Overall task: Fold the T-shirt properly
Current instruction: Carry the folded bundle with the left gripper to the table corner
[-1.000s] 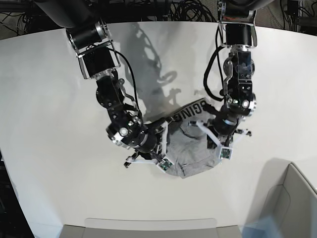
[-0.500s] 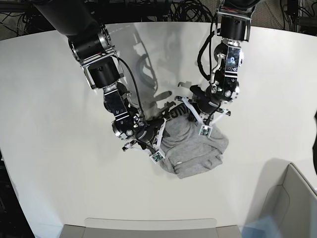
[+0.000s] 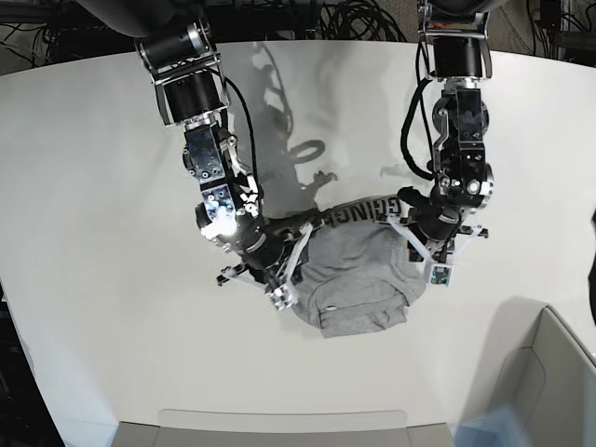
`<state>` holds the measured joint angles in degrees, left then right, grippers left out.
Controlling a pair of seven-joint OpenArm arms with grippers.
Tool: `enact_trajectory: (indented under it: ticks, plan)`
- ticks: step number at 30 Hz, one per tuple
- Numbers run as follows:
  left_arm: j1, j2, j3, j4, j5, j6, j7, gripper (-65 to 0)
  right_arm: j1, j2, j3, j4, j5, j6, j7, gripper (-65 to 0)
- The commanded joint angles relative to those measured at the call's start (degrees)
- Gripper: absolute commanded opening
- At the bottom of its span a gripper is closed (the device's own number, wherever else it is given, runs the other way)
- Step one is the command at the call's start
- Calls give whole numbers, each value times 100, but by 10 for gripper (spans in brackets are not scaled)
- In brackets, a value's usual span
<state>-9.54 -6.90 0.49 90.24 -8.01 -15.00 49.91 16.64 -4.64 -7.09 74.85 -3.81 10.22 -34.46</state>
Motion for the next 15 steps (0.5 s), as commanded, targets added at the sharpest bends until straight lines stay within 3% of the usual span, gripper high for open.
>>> enact_trajectory:
  ticks: [1, 5, 11, 15]
  plan:
    - [-123, 70, 149, -17, -39, -16, -64, -650, 2, 12, 186, 352, -10, -42, 118, -627]
    - [-483, 290, 439, -571, -12, 2, -556, -650, -544, 29, 582, 1249, -63, -42, 92, -627]
    - [-633, 659, 456, -1617, -12, 2, -1664, -650, -1194, 363, 995, 2163, -10, -33, -655, -627]
    - [-949, 676, 465, -2461, -12, 2, -1857, -650, -1634, 513, 1162, 2533, -10, -6, -752, -627]
